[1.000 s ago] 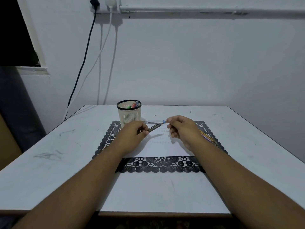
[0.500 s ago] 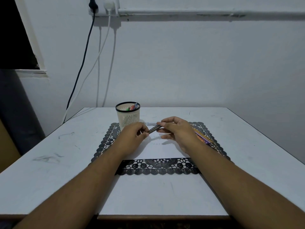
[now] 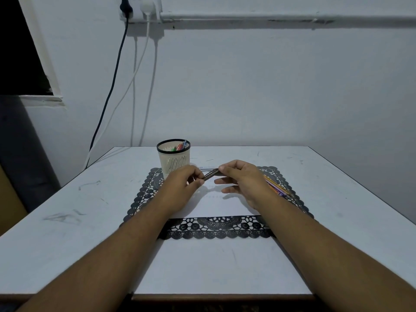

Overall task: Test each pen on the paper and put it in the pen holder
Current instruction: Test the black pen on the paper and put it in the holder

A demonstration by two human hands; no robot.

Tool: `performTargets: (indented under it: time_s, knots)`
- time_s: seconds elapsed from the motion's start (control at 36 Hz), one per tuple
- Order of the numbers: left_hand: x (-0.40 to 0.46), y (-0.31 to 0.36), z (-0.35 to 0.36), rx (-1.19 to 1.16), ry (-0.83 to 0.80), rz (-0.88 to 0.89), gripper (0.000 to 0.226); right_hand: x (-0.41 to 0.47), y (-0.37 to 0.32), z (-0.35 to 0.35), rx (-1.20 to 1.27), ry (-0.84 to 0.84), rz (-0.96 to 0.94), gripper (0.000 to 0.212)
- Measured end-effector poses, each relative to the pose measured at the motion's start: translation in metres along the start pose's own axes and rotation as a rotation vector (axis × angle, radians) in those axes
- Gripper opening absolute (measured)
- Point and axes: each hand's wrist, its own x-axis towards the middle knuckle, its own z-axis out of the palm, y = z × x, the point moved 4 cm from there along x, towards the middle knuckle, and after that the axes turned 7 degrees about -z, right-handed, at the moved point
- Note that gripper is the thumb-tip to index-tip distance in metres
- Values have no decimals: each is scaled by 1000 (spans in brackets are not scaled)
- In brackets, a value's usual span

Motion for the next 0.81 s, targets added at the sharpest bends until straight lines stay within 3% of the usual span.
performTargets:
  time_s: [0.28, 0.56, 0.81]
  knots:
    - [-1, 6, 0, 99, 35, 75, 9, -1, -4, -3, -110, 21, -45, 13]
    - [3, -1, -1, -13, -18, 63, 9, 1, -11, -9, -173, -54, -60, 11]
    - [4, 3, 8, -143, 20, 55, 8, -3, -4, 17, 2, -61, -98, 11]
